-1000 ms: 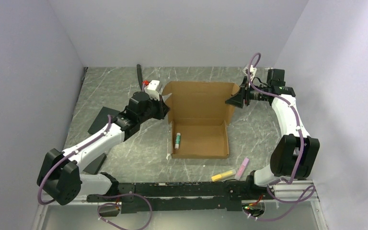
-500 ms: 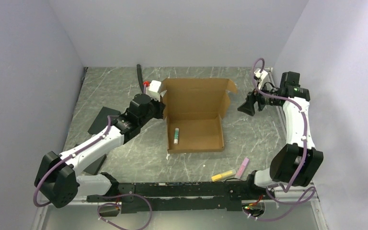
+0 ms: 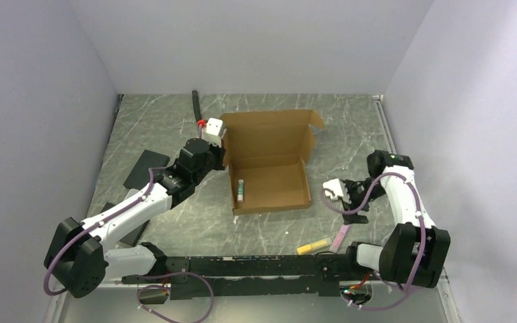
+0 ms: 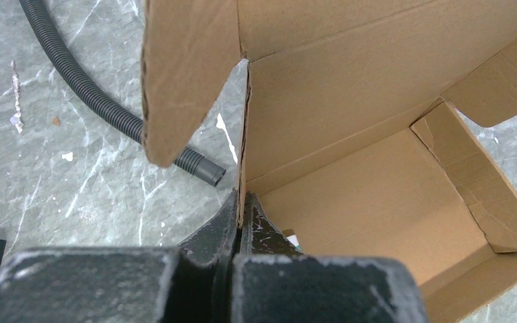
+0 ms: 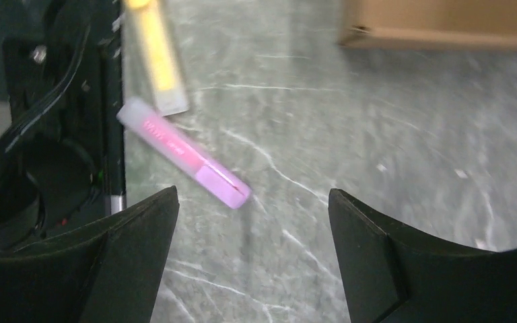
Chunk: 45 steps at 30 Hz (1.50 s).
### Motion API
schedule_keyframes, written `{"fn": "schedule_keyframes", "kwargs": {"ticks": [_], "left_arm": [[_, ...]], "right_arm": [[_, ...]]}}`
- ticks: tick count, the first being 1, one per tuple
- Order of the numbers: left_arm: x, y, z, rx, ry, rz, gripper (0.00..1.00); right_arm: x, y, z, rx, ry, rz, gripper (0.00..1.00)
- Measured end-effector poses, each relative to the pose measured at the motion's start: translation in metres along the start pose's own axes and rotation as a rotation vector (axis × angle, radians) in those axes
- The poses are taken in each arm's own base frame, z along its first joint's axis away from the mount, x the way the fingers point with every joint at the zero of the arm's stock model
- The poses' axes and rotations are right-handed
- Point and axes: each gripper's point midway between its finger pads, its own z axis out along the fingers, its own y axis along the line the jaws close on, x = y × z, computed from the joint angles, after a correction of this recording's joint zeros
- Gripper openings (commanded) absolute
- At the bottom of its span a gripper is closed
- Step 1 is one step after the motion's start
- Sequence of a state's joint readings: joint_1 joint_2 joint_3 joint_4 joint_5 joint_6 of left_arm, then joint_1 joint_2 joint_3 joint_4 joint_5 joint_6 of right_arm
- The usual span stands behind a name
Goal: Fold the paper box
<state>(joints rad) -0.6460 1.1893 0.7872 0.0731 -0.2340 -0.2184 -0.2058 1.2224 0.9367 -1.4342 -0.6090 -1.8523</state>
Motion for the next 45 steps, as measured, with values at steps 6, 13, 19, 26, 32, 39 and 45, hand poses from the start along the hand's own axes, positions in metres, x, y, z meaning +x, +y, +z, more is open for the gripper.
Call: {"fn": "schedule_keyframes", "kwargs": {"ticks": [6, 13, 19, 26, 32, 39, 45], "left_arm": [[0.002, 0.001, -0.003, 0.000, -0.001, -0.005, 0.00], [0.002, 0.000, -0.003, 0.002, 0.000, -0.009, 0.00], [0.003, -0.001, -0.004, 0.003, 0.001, -0.015, 0.00], [0.002, -0.001, -0.004, 0.004, 0.001, -0.030, 0.00], [0.003, -0.001, -0.005, 0.004, 0.005, -0.031, 0.00], [0.003, -0.002, -0.008, 0.007, -0.001, -0.037, 0.00], [0.005, -0.001, -0.013, 0.007, 0.008, -0.043, 0.00]], "right_arm": [[0.022, 0.043, 0.033, -0.229, 0.138, -0.240, 0.78], [0.057, 0.052, 0.052, -0.284, 0.259, -0.330, 0.61], [0.074, 0.042, 0.070, -0.255, 0.312, -0.411, 0.48], [0.076, 0.031, 0.070, -0.208, 0.344, -0.452, 0.10], [0.075, 0.027, 0.068, -0.185, 0.350, -0.445, 0.00], [0.074, 0.011, 0.059, -0.100, 0.339, -0.385, 0.00], [0.049, -0.018, 0.030, 0.044, 0.287, -0.354, 0.00]]}}
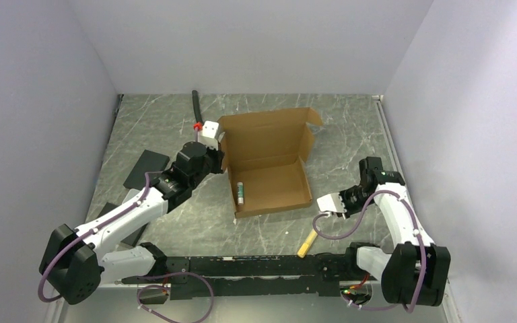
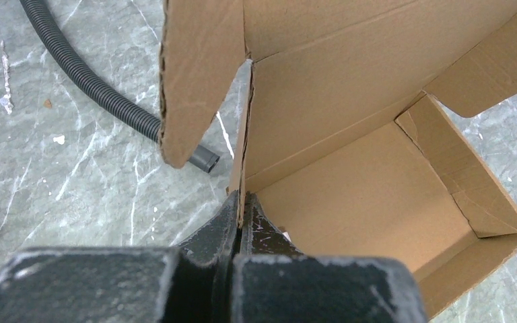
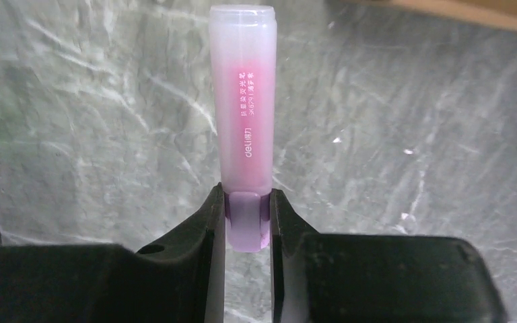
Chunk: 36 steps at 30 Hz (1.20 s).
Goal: Fold the paper box
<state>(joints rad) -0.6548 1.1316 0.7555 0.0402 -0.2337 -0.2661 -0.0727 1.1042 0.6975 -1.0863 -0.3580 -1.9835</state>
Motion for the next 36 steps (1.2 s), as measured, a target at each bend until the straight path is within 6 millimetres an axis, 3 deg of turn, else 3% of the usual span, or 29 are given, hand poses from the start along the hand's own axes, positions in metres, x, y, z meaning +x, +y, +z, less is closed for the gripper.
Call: {"fn": "schedule_keyframes", "kwargs": {"ticks": [6, 12, 18, 24, 29, 36], "left_arm": [[0.000, -0.001, -0.001, 0.001, 0.001, -0.012, 0.00], [0.001, -0.002, -0.001, 0.005, 0.006, -0.020, 0.00], [0.002, -0.003, -0.001, 0.009, 0.008, -0.042, 0.00], [0.002, -0.007, 0.001, 0.022, 0.012, -0.060, 0.00], [0.003, -0.010, 0.004, 0.030, 0.010, -0.072, 0.00], [0.003, -0.016, 0.007, 0.042, 0.007, -0.089, 0.00]], "right_arm": [[-0.039, -0.013, -0.018, 0.103, -0.171, 0.133, 0.00], [-0.077, -0.044, -0.036, 0.167, -0.365, 0.300, 0.00], [-0.119, -0.075, -0.034, 0.171, -0.506, 0.409, 0.02], [-0.136, -0.106, -0.032, 0.221, -0.550, 0.492, 0.05], [-0.138, -0.113, -0.017, 0.234, -0.522, 0.536, 0.22], [-0.135, -0.115, -0.004, 0.252, -0.498, 0.577, 0.72]]}}
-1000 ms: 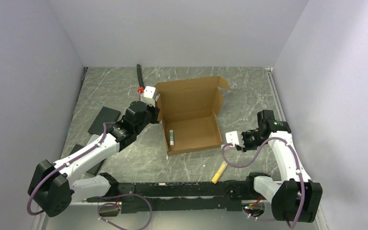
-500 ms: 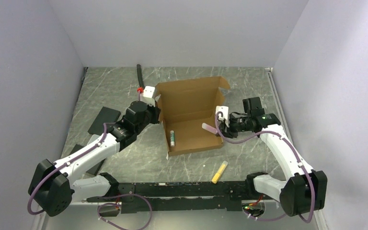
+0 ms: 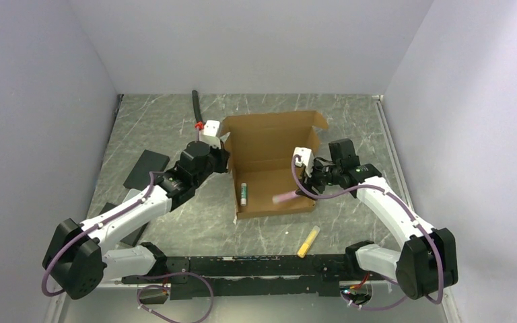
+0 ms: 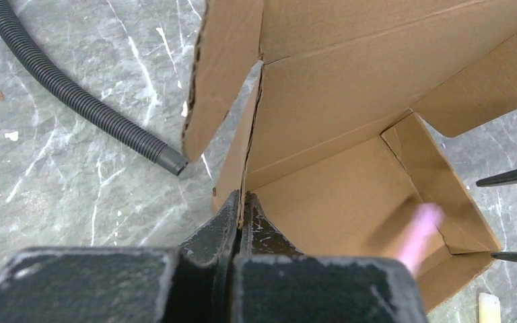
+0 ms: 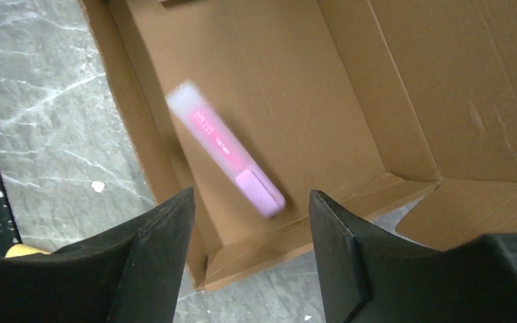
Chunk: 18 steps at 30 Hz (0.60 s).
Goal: Fold the paper box
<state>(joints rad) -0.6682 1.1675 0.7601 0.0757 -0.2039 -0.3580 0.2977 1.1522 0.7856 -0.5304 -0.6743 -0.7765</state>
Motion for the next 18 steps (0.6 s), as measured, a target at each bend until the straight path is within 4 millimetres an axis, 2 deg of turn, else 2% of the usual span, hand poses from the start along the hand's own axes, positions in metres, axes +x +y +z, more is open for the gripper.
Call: {"fn": "schedule_keyframes", "kwargs": {"ticks": [2, 10, 18], "left_arm": [[0.000, -0.002, 0.001, 0.003, 0.000, -0.002, 0.00], [0.000, -0.005, 0.001, 0.010, 0.000, -0.002, 0.00], [0.000, -0.005, 0.001, 0.011, -0.001, -0.005, 0.00]], "right_arm": [[0.004, -0.001, 0.001, 0.010, 0.008, 0.000, 0.77], [0.007, 0.004, 0.000, 0.002, 0.002, -0.038, 0.80], [0.013, 0.044, -0.005, -0.167, -0.059, -0.206, 0.92]]}}
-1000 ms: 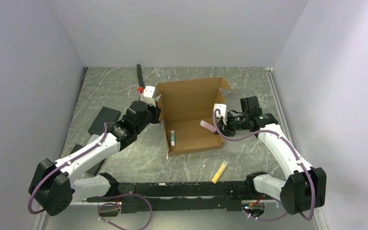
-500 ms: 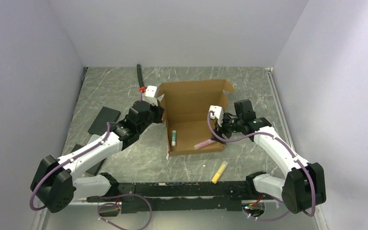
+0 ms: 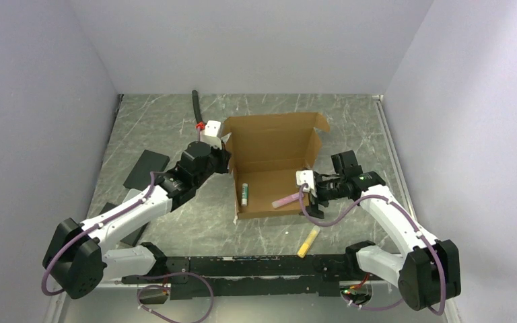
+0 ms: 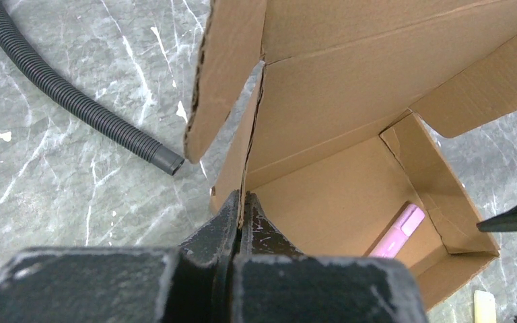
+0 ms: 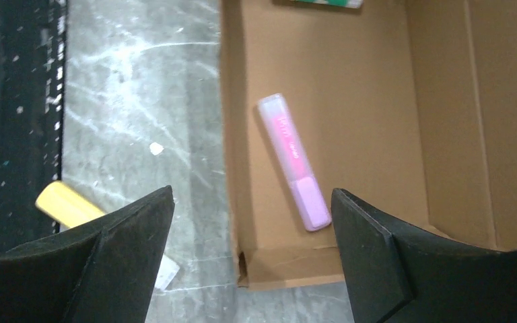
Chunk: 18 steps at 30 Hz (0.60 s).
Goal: Fold the paper box
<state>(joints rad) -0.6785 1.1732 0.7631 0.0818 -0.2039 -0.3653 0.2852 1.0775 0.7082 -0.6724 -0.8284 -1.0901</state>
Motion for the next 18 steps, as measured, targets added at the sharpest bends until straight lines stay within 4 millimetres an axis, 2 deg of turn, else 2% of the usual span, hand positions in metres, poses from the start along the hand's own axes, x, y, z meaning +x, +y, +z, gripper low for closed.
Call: {"fn": "schedule_keyframes", "kwargs": {"ticks": [8, 18], "left_arm": [[0.001, -0.001, -0.006, 0.002, 0.006, -0.013, 0.00], [0.002, 0.000, -0.010, 0.000, 0.012, -0.019, 0.00]], "right_arm": [[0.007, 0.033, -0.004, -0.106, -0.040, -0.119, 0.97], [0.011, 0.043, -0.011, -0.124, -0.061, -0.139, 1.00]]}}
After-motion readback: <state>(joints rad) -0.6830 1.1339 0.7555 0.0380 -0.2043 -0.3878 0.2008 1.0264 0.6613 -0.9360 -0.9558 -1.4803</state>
